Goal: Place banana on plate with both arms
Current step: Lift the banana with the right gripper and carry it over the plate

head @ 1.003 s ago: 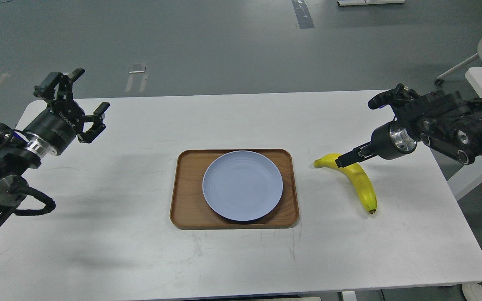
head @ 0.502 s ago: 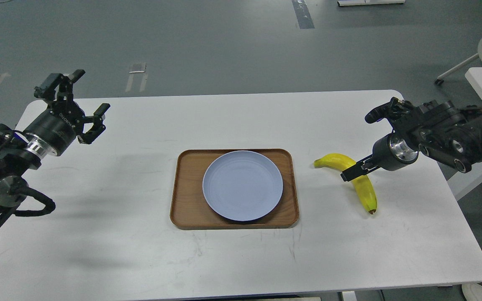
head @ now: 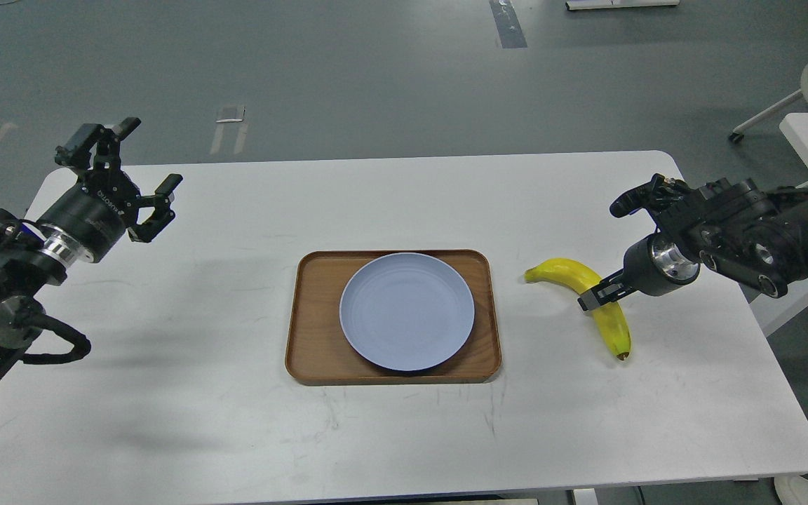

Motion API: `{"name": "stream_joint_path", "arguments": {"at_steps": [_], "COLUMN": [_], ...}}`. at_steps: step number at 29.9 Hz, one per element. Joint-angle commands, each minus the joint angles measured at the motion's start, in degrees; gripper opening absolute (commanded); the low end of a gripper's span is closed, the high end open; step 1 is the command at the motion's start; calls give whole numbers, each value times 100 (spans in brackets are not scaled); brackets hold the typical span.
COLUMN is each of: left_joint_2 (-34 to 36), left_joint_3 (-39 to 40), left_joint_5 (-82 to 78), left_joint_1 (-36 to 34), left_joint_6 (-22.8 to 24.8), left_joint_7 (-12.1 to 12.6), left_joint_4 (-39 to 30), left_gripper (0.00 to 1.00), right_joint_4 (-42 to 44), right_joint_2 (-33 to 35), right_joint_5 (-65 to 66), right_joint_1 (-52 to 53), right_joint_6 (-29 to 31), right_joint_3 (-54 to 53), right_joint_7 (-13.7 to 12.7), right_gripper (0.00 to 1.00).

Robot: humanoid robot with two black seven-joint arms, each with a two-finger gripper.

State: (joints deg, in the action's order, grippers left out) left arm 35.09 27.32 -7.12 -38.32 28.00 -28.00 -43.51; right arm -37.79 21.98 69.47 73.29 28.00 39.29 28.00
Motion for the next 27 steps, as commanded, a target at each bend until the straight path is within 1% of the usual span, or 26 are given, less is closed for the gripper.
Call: {"name": "stream_joint_path", "arguments": {"at_steps": [1,4,8,12,15,20,21,23,27], "left_joint_2": [15,15,-3,-20,-20,-64,-64,-55,-55], "left_joint_3": [1,1,1,1,1,1,1,10,10], "left_joint_5": [0,0,0,0,0,9,9,0,9], "left_joint_1": [0,0,0,-9,-9,-18,-18,-35,-62], "left_joint_6": [0,0,0,0,0,0,0,0,0], "left_joint_7": [0,0,0,0,0,0,0,0,0], "left_joint_4": [0,0,0,0,0,1,0,9,9], "left_gripper": [98,98,99,98,98,99,99,98,98], "right_joint_4": [0,-61,-412,-615,-589,-440,-439,-361,-106], "right_joint_2": [25,148,263,87,-343,-1247,-1249,-1599,-2056], "right_joint_5": [-13,-48,-100,-118,-249,-864,-865,-1049,-1225], "right_joint_1": [107,352,827,1231,1285,1258,1258,1232,1144], "right_joint_6": [0,0,0,0,0,0,0,0,0], "right_joint_3": [-9,-44,-167,-299,-290,-220,-220,-211,-89], "right_joint_7": [0,0,0,0,0,0,0,0,0], "right_gripper": [5,5,6,6,7,7,7,7,9]}}
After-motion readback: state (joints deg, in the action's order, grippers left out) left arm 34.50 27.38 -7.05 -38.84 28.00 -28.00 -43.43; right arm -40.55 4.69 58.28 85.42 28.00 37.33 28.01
